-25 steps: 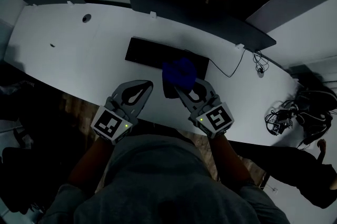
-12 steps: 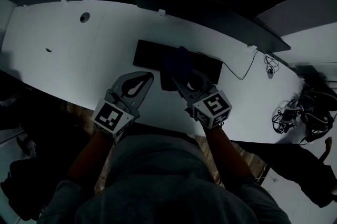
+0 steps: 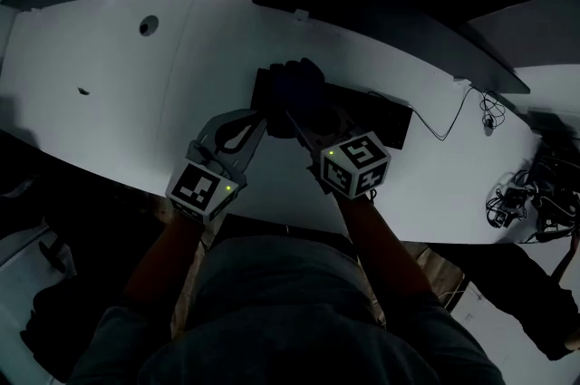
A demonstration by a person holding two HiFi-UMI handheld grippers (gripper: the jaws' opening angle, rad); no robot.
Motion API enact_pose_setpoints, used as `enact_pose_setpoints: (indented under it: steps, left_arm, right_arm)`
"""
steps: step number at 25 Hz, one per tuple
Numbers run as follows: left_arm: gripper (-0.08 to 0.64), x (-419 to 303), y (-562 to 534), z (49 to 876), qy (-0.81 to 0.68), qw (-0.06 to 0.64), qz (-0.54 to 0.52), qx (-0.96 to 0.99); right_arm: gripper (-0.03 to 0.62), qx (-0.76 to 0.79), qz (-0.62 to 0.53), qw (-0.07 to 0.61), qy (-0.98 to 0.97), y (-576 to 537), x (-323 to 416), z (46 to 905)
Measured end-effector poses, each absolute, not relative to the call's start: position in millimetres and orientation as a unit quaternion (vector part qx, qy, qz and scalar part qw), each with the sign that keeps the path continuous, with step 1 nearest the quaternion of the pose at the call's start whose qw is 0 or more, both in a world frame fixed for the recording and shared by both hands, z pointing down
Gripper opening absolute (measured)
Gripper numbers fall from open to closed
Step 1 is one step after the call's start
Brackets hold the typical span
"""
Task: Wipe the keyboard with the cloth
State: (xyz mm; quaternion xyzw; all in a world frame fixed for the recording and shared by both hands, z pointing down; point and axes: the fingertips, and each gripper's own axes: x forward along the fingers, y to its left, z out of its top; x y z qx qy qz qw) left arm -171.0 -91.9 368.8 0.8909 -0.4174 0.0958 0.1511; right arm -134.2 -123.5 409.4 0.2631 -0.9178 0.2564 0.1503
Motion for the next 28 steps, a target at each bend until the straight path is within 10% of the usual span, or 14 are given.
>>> enact_pose_setpoints:
  steps: [28]
  left_arm:
    - [0.007,-234,-166,504,-0.430,0.219,0.132,0.866]
  right_arm:
    - [0.129,0.335,0.259,0.244,-0.872,-185,-201,542]
